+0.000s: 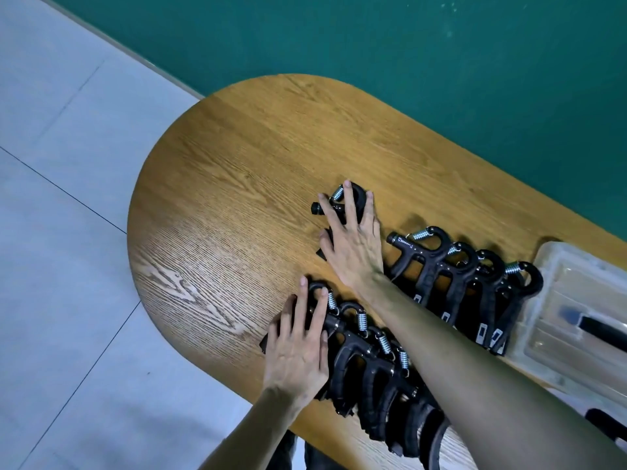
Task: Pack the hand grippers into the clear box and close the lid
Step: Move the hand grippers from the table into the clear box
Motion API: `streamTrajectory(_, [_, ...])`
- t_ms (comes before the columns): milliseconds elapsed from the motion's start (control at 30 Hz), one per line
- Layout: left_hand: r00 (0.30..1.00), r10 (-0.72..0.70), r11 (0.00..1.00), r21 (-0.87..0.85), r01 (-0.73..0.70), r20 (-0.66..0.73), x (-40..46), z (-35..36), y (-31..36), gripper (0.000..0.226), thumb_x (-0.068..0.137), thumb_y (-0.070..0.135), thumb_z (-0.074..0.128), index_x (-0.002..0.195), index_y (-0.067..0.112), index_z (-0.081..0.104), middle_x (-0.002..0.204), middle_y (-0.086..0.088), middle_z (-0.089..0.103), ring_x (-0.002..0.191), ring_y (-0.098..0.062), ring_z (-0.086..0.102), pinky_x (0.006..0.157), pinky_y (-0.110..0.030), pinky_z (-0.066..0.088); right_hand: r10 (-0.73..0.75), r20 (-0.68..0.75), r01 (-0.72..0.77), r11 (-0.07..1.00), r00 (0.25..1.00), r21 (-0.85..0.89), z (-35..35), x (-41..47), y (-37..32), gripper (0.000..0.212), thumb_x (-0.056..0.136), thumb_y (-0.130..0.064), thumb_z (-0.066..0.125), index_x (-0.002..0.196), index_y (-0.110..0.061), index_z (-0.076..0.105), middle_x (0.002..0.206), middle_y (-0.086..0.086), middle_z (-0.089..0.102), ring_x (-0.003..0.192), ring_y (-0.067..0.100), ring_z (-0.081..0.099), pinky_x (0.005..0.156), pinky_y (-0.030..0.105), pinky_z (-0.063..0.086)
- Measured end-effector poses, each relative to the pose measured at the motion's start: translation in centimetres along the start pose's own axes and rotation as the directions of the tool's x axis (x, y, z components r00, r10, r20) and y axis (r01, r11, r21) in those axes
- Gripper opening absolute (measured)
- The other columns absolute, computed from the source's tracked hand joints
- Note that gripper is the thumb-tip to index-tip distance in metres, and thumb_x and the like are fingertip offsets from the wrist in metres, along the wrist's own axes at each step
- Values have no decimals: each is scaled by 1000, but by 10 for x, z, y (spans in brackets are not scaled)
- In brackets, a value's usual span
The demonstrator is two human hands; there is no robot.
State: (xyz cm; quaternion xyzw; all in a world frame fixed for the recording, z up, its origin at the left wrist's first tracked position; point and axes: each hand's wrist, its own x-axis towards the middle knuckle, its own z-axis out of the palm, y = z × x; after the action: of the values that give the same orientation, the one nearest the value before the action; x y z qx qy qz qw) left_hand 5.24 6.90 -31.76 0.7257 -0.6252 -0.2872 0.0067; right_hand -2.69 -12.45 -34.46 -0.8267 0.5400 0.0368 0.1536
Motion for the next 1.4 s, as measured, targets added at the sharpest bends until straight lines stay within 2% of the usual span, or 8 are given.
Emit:
streamTrajectory(200, [998,30,998,61,-27,-56,2,1,-1,80,99,35,38,162,18,-8,168,-17,-15,115,-31,47,96,-49,46,11,9,-11,1000,1000,-29,0,0,-7,75,95,-37,47,160,-36,11,168,9,-16,151,50,-2,98,49,45])
streamTrajectory(367, [1000,-9,998,67,9,-2,5,-1,0,107,88,22,64,159,16,-16,167,-19,-17,123,-37,46,100,-56,45,3,-1,-3,1000,1000,-14,-1,-2,-12,79,87,-27,61,158,-35,26,170,6,-5,149,51,14,89,46,49])
streamTrajectory(633, [991,-31,986,168,9,129,8,-42,4,94,105,26,42,145,23,-44,153,-18,-48,141,-39,24,115,-57,28,22,-11,-21,995,1000,93,-39,-21,-13,78,85,-15,66,155,-30,36,170,4,-2,132,43,38,97,54,48])
streamTrajectory(767, [998,4,979,203,-15,59,7,-76,8,91,104,25,39,147,21,-41,155,-20,-44,139,-39,26,112,-57,32,109,-47,-100,981,993,167,-76,-48,-18,73,88,-19,65,154,-30,37,170,1,-3,127,38,38,97,48,45])
streamTrajectory(967, [997,24,983,185,-9,-79,-2,-119,33,89,102,31,43,156,19,-26,160,-20,-35,128,-40,38,100,-57,41,246,-12,-236,943,969,233,-128,-112,-26,68,94,-27,54,157,-37,29,168,-10,-18,142,38,21,112,49,32])
streamTrajectory(1100, [986,75,985,166,-50,-148,-21,-139,57,111,90,36,69,160,20,-16,167,-22,-16,113,-36,48,88,-54,47,364,-54,-339,904,930,261,-150,-166,-24,69,92,-27,56,155,-37,33,168,-10,-13,140,38,26,111,48,35])
streamTrajectory(1233, [993,85,971,233,-63,-86,-46,-156,94,79,106,38,32,154,19,-28,160,-21,-35,114,-30,40,92,-44,39,464,-136,-416,867,876,275,-165,-217,-10,71,85,-23,64,152,-35,42,170,-6,3,129,42,40,103,51,43])
streamTrajectory(1400, [987,132,965,239,-107,-90,-69,-151,142,76,106,39,32,158,22,-21,162,-21,-30,114,-28,40,93,-42,36,565,-188,-507,814,803,284,-183,-276,15,74,83,-23,67,151,-37,41,170,-6,4,119,41,45,100,50,46])
